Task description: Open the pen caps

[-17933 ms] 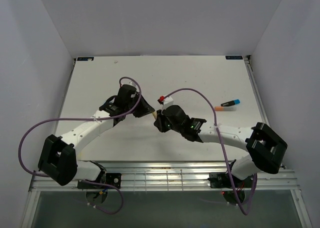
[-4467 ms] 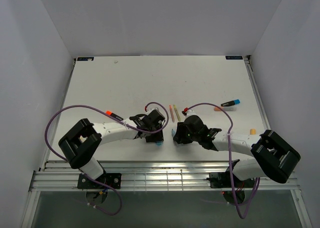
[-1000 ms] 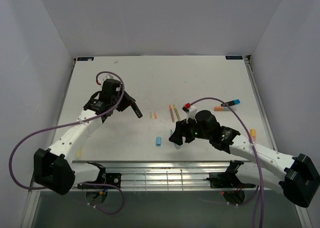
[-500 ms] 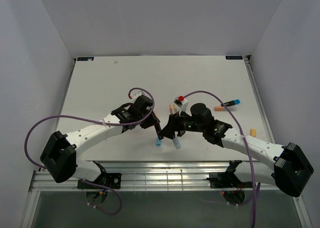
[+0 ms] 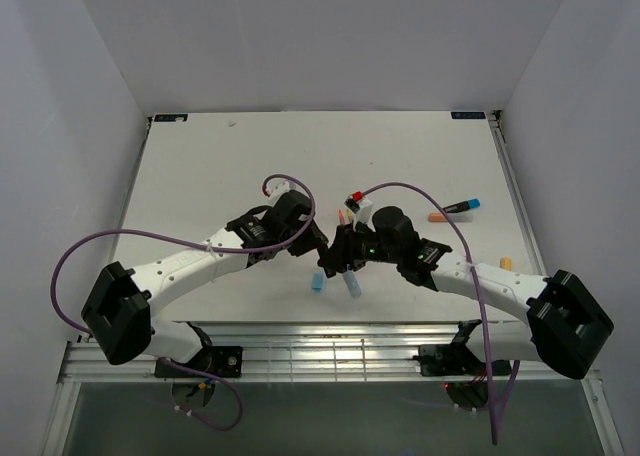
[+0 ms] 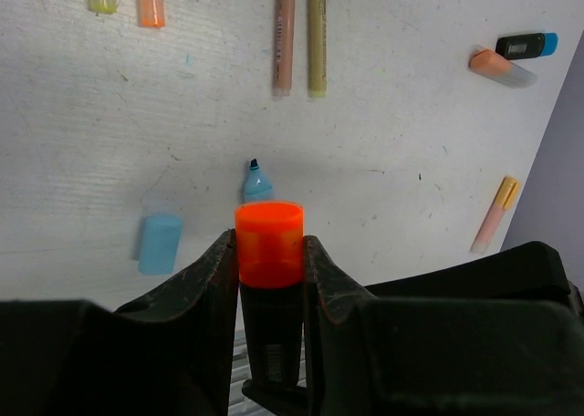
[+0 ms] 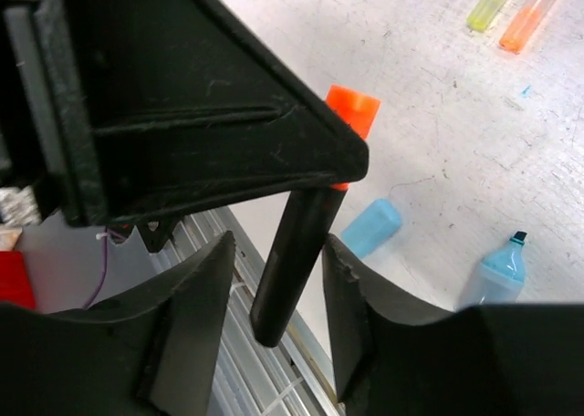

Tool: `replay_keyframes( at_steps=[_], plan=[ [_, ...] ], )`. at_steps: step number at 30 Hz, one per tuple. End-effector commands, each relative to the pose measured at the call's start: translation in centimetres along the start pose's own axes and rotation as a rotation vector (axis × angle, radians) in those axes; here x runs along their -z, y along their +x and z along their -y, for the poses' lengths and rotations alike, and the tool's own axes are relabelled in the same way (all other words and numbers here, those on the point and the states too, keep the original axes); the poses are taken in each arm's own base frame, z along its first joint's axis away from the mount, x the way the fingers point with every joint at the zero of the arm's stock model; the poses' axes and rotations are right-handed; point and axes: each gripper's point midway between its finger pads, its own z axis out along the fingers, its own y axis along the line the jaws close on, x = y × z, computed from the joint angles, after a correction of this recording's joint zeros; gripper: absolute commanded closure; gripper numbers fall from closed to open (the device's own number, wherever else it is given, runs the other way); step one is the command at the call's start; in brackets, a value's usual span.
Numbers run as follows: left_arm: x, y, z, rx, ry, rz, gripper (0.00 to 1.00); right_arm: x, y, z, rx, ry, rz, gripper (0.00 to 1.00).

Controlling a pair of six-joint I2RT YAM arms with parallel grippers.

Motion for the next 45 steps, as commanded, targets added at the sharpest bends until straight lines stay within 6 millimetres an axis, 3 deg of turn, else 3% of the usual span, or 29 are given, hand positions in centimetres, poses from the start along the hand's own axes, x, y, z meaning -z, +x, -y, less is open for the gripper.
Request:
replay_keyframes(
  at_steps=[1,3,6,7,11,12,14,15,16,18,19,24,26,29,30,34,38,45],
  plan=[
    [1.0,-0.9,2.4,0.041,0.065,0.028,1.0,-0.6,-1.2,-0.1,0.01,-0.006,0.06,0.53],
    [1.2,-1.0,2.5,0.047,0.072,0.033,1.0,-0.9,-1.3,0.3,0.002,0.011,0.066,0.58],
    [1.4,-1.2,2.7,0.06,0.081,0.043,1.0,-1.3,-1.0,0.9,-0.013,0.024,0.069,0.87],
    [1.4,-1.4,2.9,0.062,0.086,0.05,1.0,-1.4,-0.7,1.0,-0.026,0.026,0.058,0.92],
    [1.1,-4.0,3.4,0.03,0.059,0.126,1.0,-0.9,1.7,0.3,-0.105,0.002,0.015,0.92],
    [0.8,-4.8,3.4,-0.004,0.049,0.143,1.0,-0.6,3.8,0.0,-0.123,-0.013,-0.03,0.92],
    [0.2,-7.7,3.2,0.009,0.018,0.185,1.0,0.5,5.0,-1.4,-0.153,-0.05,-0.021,0.92],
    [0.0,-9.4,3.1,0.021,0.013,0.2,1.0,1.4,6.6,-2.2,-0.17,-0.067,-0.026,0.92],
    [-0.3,-10.0,2.7,0.019,0.003,0.212,1.0,1.5,8.1,-1.6,-0.169,-0.05,-0.051,0.92],
    [-0.1,-12.1,2.9,0.004,0.003,0.255,1.0,2.8,8.8,-2.8,-0.196,-0.089,-0.028,0.92],
    [-0.3,-12.4,2.8,0.003,-0.01,0.257,1.0,3.2,9.8,-2.2,-0.203,-0.08,-0.037,0.92],
    [0.3,-13.6,3.2,0.011,0.001,0.281,1.0,4.8,9.4,-1.3,-0.174,-0.025,0.003,0.92],
    [0.5,-13.4,3.1,0.008,0.01,0.27,1.0,5.0,8.2,-1.3,-0.155,0.0,0.038,0.92],
    [0.1,-11.7,1.8,-0.032,-0.01,0.22,1.0,5.2,6.9,0.3,-0.112,0.112,0.049,0.92],
    [0.5,-11.1,1.5,-0.04,0.002,0.202,1.0,5.4,6.7,1.7,-0.119,0.166,0.039,0.92],
    [-0.2,-6.8,-2.7,-0.073,-0.043,0.099,1.0,5.9,5.2,4.8,-0.086,0.274,0.044,0.92],
    [-0.6,-3.6,-5.0,-0.127,-0.06,0.016,1.0,6.4,3.9,7.9,-0.094,0.341,0.056,0.92],
    [-2.3,1.7,-7.4,-0.216,-0.112,-0.102,1.0,5.8,5.0,10.6,-0.095,0.405,-0.008,0.92]
  ],
)
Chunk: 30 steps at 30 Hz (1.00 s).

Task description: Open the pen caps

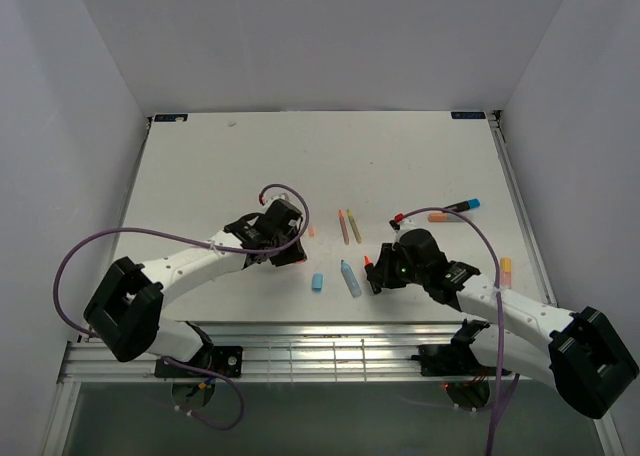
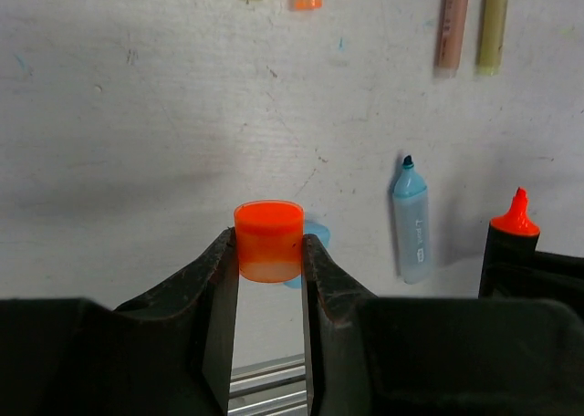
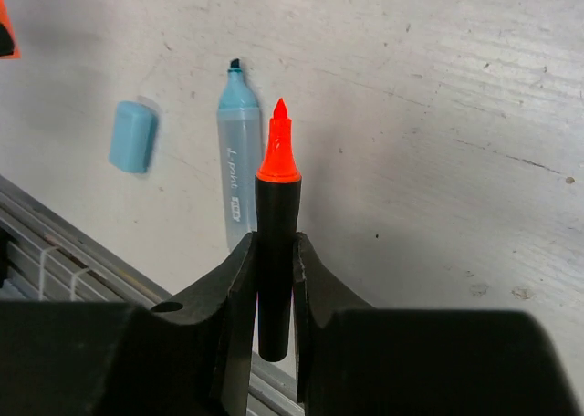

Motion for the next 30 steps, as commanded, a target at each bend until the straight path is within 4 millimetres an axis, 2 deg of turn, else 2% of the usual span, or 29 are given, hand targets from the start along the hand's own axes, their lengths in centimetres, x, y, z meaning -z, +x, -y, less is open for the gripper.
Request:
replay_keyframes(
  at_steps=[1,9,21,30],
  plan=[
    [-0.6,1.7,0.8,-0.055,0.03,-0.034,1.0,-0.4,-1.0,-0.4,0.058,-0.017,0.004,0.92],
    [-2.6,5.1,-0.2,-0.093,-0.042,-0.104,1.0,-1.7,-0.6,0.3,0.053,-0.031,-0.005,0.92],
    [-2.4,6.5,-1.3,-0.098,-0.069,-0.119,1.0,-2.8,0.6,0.6,0.03,-0.056,-0.045,0.92],
    [-2.5,7.8,-2.4,-0.087,-0.093,-0.148,1.0,-3.5,1.5,1.2,0.012,-0.048,-0.07,0.85]
  ],
)
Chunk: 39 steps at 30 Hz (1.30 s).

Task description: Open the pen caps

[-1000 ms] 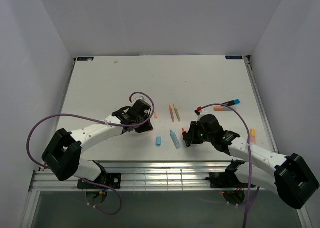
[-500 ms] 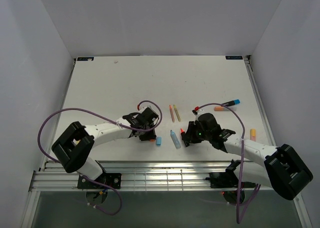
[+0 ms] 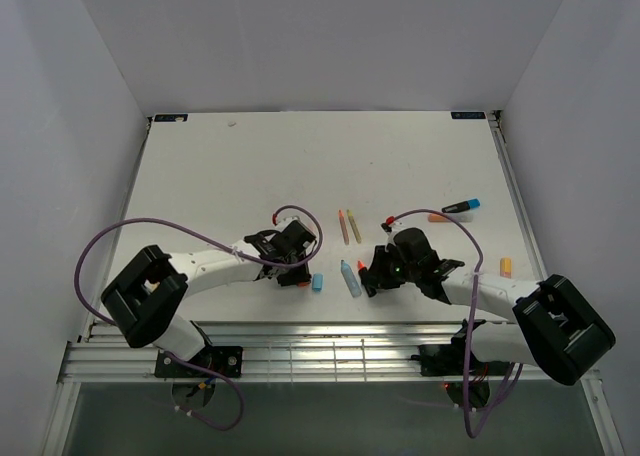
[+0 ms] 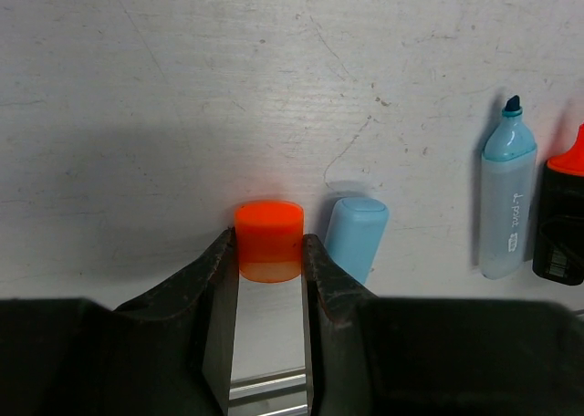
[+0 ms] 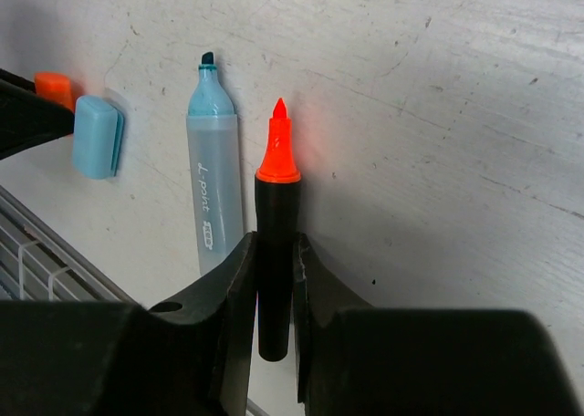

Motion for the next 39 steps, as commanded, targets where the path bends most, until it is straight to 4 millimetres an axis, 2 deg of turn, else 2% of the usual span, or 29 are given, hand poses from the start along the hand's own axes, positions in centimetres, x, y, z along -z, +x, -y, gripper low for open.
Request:
replay_keyframes(
  at_steps=[1,8,9,13,20,27,30,31,33,35,38,39],
  plan=[
    [0.1,1.1,-0.8,0.004,-0.018,-0.017,0.99,-0.4,-0.5,-0.2,0.01,-0.019,0.022,0.84],
    [0.4,1.5,-1.3,0.015,-0.016,-0.014,0.86,-0.5,-0.5,0.1,0.0,-0.012,0.023,0.73],
    [0.5,1.5,-1.2,0.016,-0.013,-0.013,0.84,-0.5,-0.5,0.1,-0.001,-0.012,0.023,0.68],
    [0.7,1.6,-1.4,0.022,-0.012,-0.009,0.69,-0.3,-0.7,0.2,-0.003,0.0,0.029,0.59],
    [0.7,1.6,-1.7,0.029,-0.021,-0.004,0.55,0.0,-1.5,0.2,0.008,0.022,0.042,0.52],
    [1.4,0.4,-2.1,0.022,-0.067,0.038,0.37,0.4,-2.2,0.1,0.024,0.03,0.055,0.46],
    [2.4,-0.9,-1.9,0.019,-0.087,0.079,0.28,0.5,-2.5,0.0,0.028,0.031,0.062,0.43],
    [3.2,-1.7,-1.3,0.022,-0.069,0.105,0.26,0.6,-2.6,0.0,0.03,0.031,0.063,0.43],
    [4.1,-2.4,-1.5,0.021,-0.08,0.128,0.17,0.8,-2.7,-0.1,0.034,0.031,0.068,0.43],
    [5.5,-3.9,-1.3,0.024,-0.086,0.185,0.13,1.0,-3.0,-0.3,0.038,0.031,0.075,0.42],
    [7.6,-6.1,-2.6,0.041,-0.133,0.24,0.11,1.5,-3.5,-0.6,0.045,0.027,0.092,0.42],
    [8.0,-7.0,-4.0,0.069,-0.169,0.25,0.11,1.7,-3.7,-0.7,0.051,0.025,0.095,0.42]
  ],
)
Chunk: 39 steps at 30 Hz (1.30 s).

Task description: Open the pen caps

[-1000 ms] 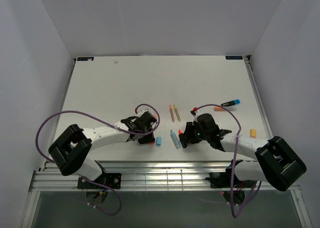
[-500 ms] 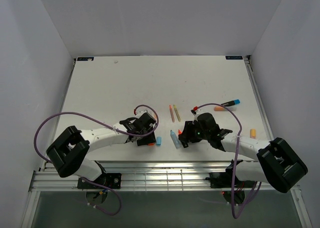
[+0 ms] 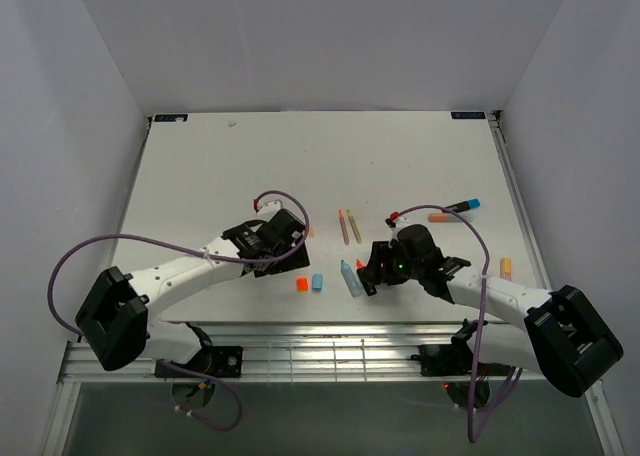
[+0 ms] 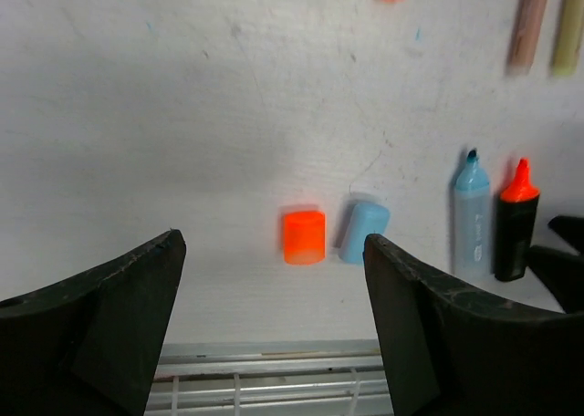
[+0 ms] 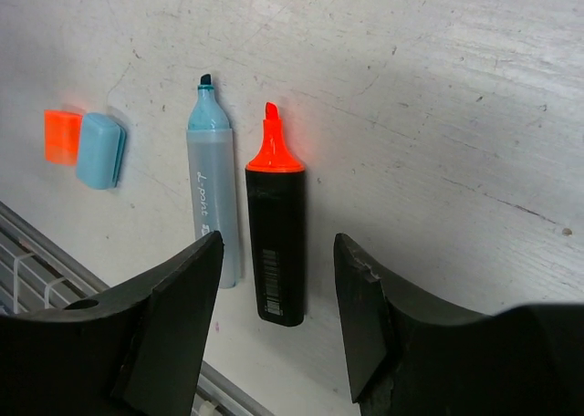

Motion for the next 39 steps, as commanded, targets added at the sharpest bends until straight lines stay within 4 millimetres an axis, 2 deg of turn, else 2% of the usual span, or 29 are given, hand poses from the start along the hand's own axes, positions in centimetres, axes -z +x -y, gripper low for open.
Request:
replay_keyframes(
  at_steps=[1,2,3,5,6,9,11,12,14,17,19,21,25,28,32,34,35,39],
  plan=[
    [2.5,-4.7,-3.2,0.036,-0.08,0.114,0.1,0.9,-2.6,-1.1,0.035,-0.012,0.065,0.42],
    [3.2,-5.6,-4.1,0.062,-0.069,0.128,0.1,1.0,-2.9,-1.3,0.038,-0.016,0.07,0.42],
    [3.2,-7.4,-6.3,0.131,-0.102,0.148,0.1,1.2,-2.8,-1.3,0.04,-0.016,0.065,0.42],
    [3.9,-9.0,-8.9,0.144,-0.127,0.182,0.1,1.6,-3.4,-1.7,0.05,-0.026,0.078,0.42],
    [4.7,-10.6,-11.3,0.206,-0.155,0.232,0.1,1.7,-3.5,-1.9,0.055,-0.034,0.081,0.42],
    [6.0,-12.5,-14.7,0.216,-0.186,0.294,0.1,2.0,-3.7,-2.3,0.065,-0.045,0.075,0.42],
    [6.0,-12.8,-15.5,0.16,-0.178,0.311,0.1,2.1,-3.7,-2.3,0.07,-0.041,0.063,0.42],
    [6.2,-13.5,-16.2,0.115,-0.195,0.347,0.1,2.2,-4.0,-2.7,0.075,-0.049,0.064,0.42],
    [6.7,-14.0,-16.4,0.055,-0.185,0.397,0.11,2.3,-4.0,-2.8,0.085,-0.052,0.057,0.42],
    [7.8,-16.0,-17.4,0.089,-0.197,0.458,0.1,2.5,-4.2,-3.0,0.098,-0.061,0.055,0.42],
    [7.8,-17.0,-17.8,0.06,-0.209,0.448,0.11,2.6,-4.2,-3.2,0.104,-0.071,0.055,0.42],
    [7.8,-17.3,-18.7,0.035,-0.251,0.433,0.12,2.7,-4.0,-3.6,0.108,-0.098,0.046,0.42],
    [8.2,-18.0,-21.6,-0.067,-0.399,0.447,0.13,2.6,-3.3,-4.0,0.099,-0.14,0.05,0.42],
    [8.5,-18.0,-22.3,-0.107,-0.394,0.495,0.11,2.2,-3.1,-5.1,0.106,-0.21,0.05,0.41],
    [6.9,-16.7,-24.4,-0.102,-0.405,0.406,0.11,1.6,-3.2,-6.6,0.148,-0.24,0.028,0.41],
    [6.1,-16.1,-26.7,-0.076,-0.438,0.348,0.15,1.4,-3.1,-6.9,0.152,-0.253,0.008,0.41],
    [5.8,-15.8,-27.9,-0.061,-0.466,0.325,0.16,1.5,-3.2,-7.1,0.158,-0.262,0.006,0.41],
    [4.3,-14.0,-30.2,-0.071,-0.491,0.24,0.19,2.3,-3.8,-8.1,0.178,-0.304,0.027,0.41]
  ],
)
